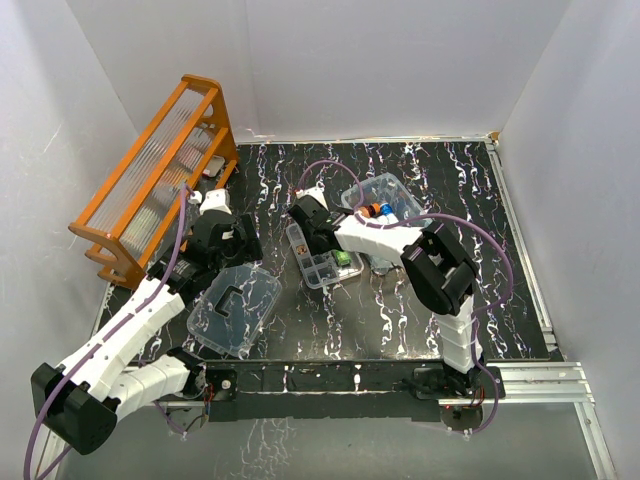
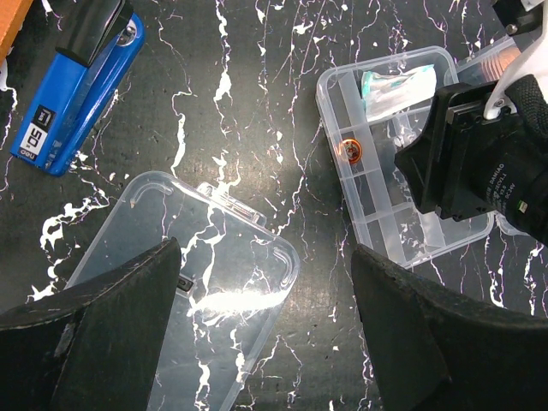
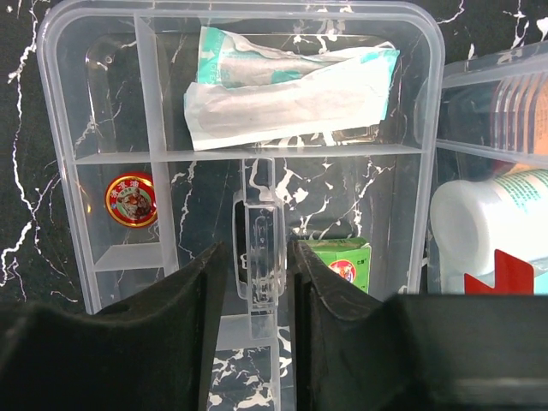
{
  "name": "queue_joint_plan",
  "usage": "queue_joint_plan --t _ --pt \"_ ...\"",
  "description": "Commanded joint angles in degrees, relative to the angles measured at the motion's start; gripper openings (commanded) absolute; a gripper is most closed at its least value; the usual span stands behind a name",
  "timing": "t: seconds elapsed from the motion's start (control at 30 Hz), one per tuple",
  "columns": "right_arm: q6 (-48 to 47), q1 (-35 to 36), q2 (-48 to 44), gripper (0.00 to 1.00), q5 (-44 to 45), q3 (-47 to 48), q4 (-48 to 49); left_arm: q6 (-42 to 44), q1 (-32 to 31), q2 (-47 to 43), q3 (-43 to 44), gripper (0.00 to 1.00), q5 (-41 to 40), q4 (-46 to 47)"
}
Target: Organize the medicine kit
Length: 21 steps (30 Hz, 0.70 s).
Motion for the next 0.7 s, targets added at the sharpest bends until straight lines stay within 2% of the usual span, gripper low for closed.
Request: queue_joint_plan --t 0.0,0.17,0.33,0.67 --pt "-0.5 -0.5 0.6 0.31 -1.3 1.7 3.7 -0.2 0.3 -0.3 1.4 0.79 -1.0 -0.8" --pt "0.0 -0.9 1.5 0.31 -1.6 1.4 4.0 -0.1 0.3 -0.3 1.3 0.79 -1.0 -0.8" --pt "0.8 -1.1 2.6 0.36 -1.1 1.4 3.6 -0.2 0.3 -0.4 1.2 0.79 -1.0 -0.9" --pt "0.9 -1.2 4.7 0.34 -1.1 0.9 3.5 0.0 0.3 -0.5 1.4 0.79 -1.0 -0.9"
